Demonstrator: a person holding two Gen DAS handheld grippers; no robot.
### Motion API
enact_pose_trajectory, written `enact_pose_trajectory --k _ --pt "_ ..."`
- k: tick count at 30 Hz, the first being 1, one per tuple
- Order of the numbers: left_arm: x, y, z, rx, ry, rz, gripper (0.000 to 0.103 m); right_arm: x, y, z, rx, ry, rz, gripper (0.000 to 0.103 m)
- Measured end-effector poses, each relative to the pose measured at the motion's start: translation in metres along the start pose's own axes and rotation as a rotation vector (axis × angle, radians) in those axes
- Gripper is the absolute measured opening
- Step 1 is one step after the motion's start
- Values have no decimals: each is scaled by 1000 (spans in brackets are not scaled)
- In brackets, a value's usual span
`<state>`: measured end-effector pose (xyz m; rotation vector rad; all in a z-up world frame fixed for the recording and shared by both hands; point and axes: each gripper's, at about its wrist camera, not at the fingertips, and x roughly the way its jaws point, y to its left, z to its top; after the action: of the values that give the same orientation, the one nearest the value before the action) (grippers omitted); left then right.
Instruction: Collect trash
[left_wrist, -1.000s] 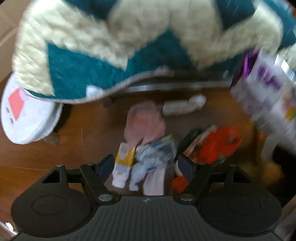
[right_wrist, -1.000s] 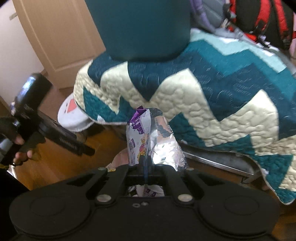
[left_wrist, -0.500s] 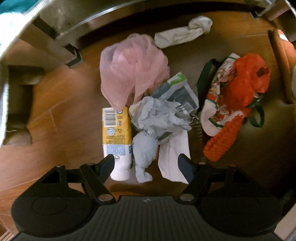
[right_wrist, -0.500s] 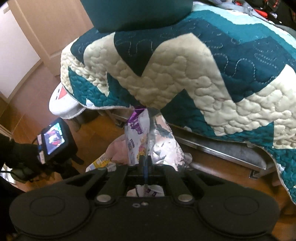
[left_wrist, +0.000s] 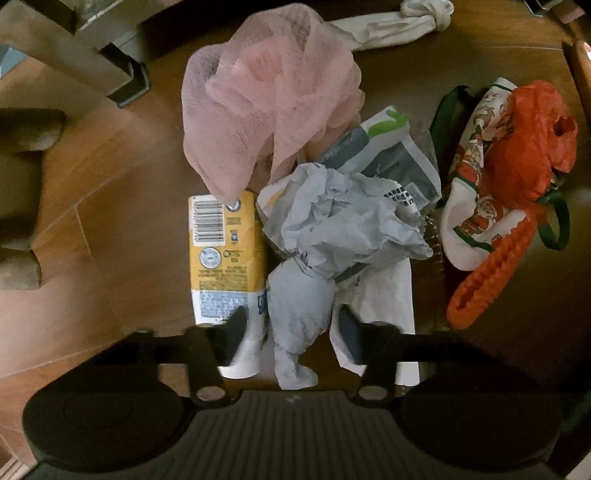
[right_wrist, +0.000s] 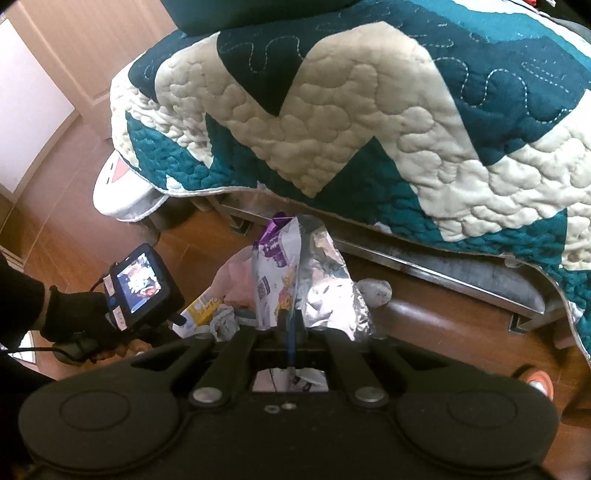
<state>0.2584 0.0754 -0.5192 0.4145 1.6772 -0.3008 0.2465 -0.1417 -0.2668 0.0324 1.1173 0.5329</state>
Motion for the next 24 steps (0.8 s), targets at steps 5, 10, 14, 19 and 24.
enact_pose_trajectory --k 5,10,14,19,24 --pt "-3 1 1 -10 18 -9 28 1 0 0 3 2 1 1" --pt "-30 7 2 -50 15 -22 28 1 0 0 -2 0 3 1" --pt "-67 12 3 -134 6 -42 28 -2 0 1 0 -14 9 1" --pt "-135 9 0 -204 -66 -53 28 -11 1 3 -14 -50 15 1" --pt "-212 9 -5 -310 -185 -41 28 -24 5 7 -32 -106 21 1"
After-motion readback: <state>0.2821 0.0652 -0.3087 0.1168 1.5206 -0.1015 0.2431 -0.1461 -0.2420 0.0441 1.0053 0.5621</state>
